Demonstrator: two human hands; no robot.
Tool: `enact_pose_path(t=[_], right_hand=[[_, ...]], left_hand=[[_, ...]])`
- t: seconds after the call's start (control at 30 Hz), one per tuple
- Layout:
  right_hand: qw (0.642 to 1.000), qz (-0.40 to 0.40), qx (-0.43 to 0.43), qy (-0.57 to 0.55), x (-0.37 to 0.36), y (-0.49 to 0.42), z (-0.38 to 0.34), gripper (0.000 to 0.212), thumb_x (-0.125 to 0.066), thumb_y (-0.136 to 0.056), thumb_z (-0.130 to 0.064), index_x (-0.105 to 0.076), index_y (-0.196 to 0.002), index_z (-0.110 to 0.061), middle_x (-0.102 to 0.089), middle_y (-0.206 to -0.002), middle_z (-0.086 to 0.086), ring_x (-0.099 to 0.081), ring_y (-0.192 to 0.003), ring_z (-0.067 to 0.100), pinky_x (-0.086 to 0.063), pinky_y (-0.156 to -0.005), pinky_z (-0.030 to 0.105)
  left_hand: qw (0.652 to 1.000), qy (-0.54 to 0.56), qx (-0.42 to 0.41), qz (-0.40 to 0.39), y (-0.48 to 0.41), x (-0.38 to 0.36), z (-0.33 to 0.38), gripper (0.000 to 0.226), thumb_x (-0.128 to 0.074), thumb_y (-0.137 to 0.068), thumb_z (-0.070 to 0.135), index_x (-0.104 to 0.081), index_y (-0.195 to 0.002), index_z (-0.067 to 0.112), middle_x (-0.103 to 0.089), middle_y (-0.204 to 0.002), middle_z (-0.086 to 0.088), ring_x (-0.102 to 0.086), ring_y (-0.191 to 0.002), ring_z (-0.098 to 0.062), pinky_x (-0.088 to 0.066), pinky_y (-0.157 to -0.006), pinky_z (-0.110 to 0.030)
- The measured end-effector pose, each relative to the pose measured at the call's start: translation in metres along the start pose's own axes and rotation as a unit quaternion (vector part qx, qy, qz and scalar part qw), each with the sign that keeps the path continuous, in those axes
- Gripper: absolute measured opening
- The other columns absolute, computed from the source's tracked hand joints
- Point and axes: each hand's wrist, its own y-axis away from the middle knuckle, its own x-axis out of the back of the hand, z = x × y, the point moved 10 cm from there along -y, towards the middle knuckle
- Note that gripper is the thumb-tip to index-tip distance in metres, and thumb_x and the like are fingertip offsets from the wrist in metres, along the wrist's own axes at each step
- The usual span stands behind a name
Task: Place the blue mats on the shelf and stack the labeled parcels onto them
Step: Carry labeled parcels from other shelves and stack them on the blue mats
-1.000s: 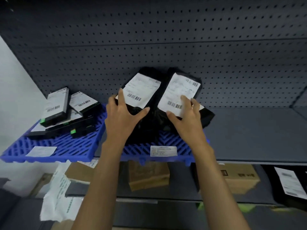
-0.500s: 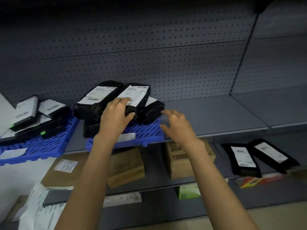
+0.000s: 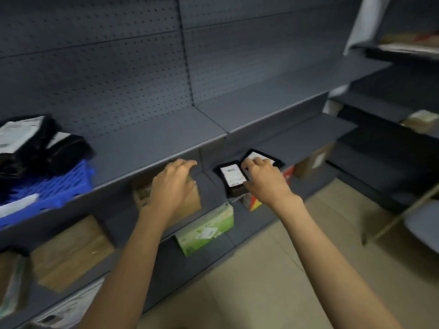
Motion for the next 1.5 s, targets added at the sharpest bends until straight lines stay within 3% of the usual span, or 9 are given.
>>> enact_pose_path(t=[0.27,0.53,0.7,0.93,1.13,1.3,1.4,1.5], right_hand=[[0.99,-0.041,-0.134,0.013,-0.024,0.062,0.169,0.051,-0.055,-0.095,-0.023,-0.036,-0.142,-0.014,-0.046,-0.136,0.011,-0.042,-0.126,0.034,-0.039,-0.098,0.042],[0.985,-0.096,-0.139,0.019,-0.078,0.027,0.274,0.054,-0.054,-0.097,-0.026,-0.034,-0.146,-0.017,-0.046,-0.14,0.009,-0.041,-0.13,0.032,-0.036,-0.106,0.041],[0.981,-0.169,-0.091,0.029,-0.119,-0.03,0.309,0.054,-0.053,-0.097,-0.029,-0.034,-0.147,-0.019,-0.046,-0.143,0.009,-0.041,-0.133,0.031,-0.035,-0.108,0.043],[0.982,-0.18,-0.047,0.022,-0.154,-0.087,0.348,0.054,-0.052,-0.096,-0.034,-0.035,-0.146,-0.021,-0.045,-0.142,0.006,-0.041,-0.13,0.03,-0.037,-0.104,0.042],[0.977,-0.208,0.036,-0.009,-0.201,-0.144,0.357,0.052,-0.054,-0.096,-0.031,-0.04,-0.146,-0.022,-0.047,-0.144,0.003,-0.041,-0.134,0.025,-0.035,-0.107,0.04],[0.97,-0.214,0.119,-0.006,-0.233,-0.201,0.363,0.053,-0.053,-0.095,-0.032,-0.04,-0.146,-0.021,-0.05,-0.141,0.005,-0.044,-0.13,0.025,-0.037,-0.103,0.039],[0.967,-0.217,0.129,-0.033,-0.258,-0.228,0.376,0.06,-0.055,-0.095,-0.03,-0.035,-0.15,-0.018,-0.042,-0.149,0.006,-0.037,-0.137,0.026,-0.031,-0.108,0.039],[0.965,-0.223,0.131,-0.042,-0.287,-0.251,0.385,0.065,-0.056,-0.094,-0.031,-0.03,-0.152,-0.015,-0.038,-0.152,0.008,-0.034,-0.138,0.029,-0.03,-0.108,0.041]], left_hand=[[0.991,-0.006,-0.097,-0.091,-0.031,-0.115,0.153,0.051,-0.065,-0.091,0.03,-0.049,-0.139,0.025,-0.055,-0.133,0.0,-0.051,-0.124,-0.024,-0.049,-0.091,-0.042],[0.982,0.006,-0.115,-0.147,-0.093,-0.232,0.218,0.047,-0.069,-0.088,0.028,-0.055,-0.132,0.019,-0.059,-0.125,-0.003,-0.054,-0.118,-0.026,-0.05,-0.083,-0.04],[0.981,0.033,-0.049,-0.182,-0.135,-0.289,0.215,0.047,-0.066,-0.091,0.029,-0.052,-0.136,0.02,-0.055,-0.134,-0.003,-0.05,-0.124,-0.028,-0.051,-0.087,-0.042],[0.983,0.027,0.028,-0.177,-0.174,-0.325,0.207,0.049,-0.065,-0.092,0.029,-0.051,-0.139,0.021,-0.054,-0.136,-0.004,-0.05,-0.125,-0.028,-0.051,-0.087,-0.043],[0.973,0.008,0.132,-0.191,-0.188,-0.361,0.183,0.05,-0.062,-0.092,0.028,-0.05,-0.14,0.025,-0.052,-0.137,-0.003,-0.05,-0.124,-0.028,-0.048,-0.095,-0.046],[0.956,0.018,0.237,-0.172,-0.197,-0.384,0.172,0.05,-0.064,-0.09,0.026,-0.052,-0.138,0.03,-0.051,-0.139,0.001,-0.053,-0.122,-0.026,-0.051,-0.09,-0.042],[0.949,0.078,0.281,-0.118,-0.21,-0.402,0.166,0.045,-0.066,-0.089,0.022,-0.057,-0.133,0.025,-0.057,-0.134,-0.001,-0.054,-0.122,-0.025,-0.051,-0.091,-0.04],[0.923,0.151,0.353,0.001,-0.214,-0.409,0.137,0.036,-0.067,-0.089,0.018,-0.064,-0.124,0.022,-0.065,-0.121,0.002,-0.059,-0.114,-0.024,-0.053,-0.089,-0.04]])
